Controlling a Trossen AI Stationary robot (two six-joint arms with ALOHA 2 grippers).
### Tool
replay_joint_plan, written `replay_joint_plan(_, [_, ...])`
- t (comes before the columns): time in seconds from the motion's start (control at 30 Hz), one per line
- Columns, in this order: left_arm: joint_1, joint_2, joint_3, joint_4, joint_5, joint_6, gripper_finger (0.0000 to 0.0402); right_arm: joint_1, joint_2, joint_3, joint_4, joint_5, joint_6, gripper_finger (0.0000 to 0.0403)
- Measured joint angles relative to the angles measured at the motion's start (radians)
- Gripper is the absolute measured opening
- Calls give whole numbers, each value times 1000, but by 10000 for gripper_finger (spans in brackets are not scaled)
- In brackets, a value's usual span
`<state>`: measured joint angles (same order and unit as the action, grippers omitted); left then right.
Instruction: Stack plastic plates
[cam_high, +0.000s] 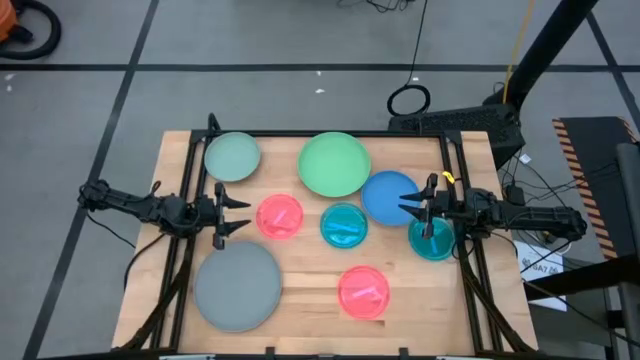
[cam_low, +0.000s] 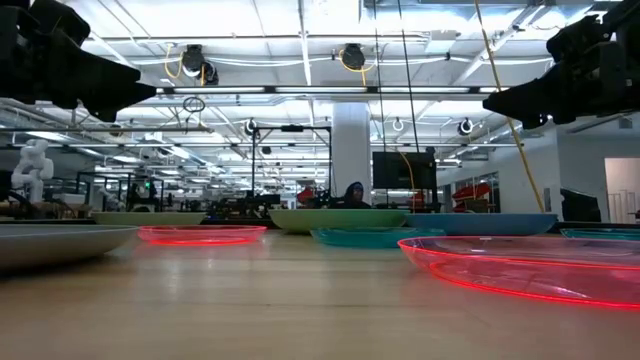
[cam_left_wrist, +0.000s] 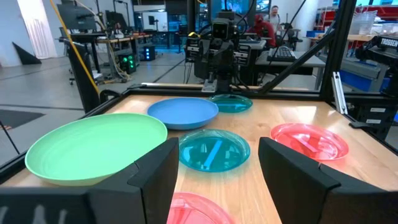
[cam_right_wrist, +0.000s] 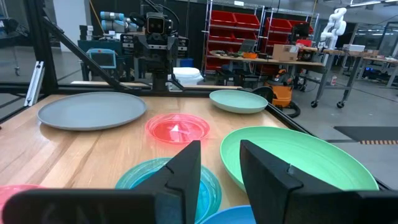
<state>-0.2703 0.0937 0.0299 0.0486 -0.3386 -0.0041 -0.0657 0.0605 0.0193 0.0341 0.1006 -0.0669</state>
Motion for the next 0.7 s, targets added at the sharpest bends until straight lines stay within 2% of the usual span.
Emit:
replay_joint_plan(0.43, [0,0,0,13,0,-5,228,0,0,0,3,0,0,105])
replay_joint_plan(0.63, [0,0,0,226,0,-48,228,0,0,0,23,28,0,105])
replay_joint_plan(0.7, [3,0,0,333,-1,-8,228,0,0,0,29,31,0,105])
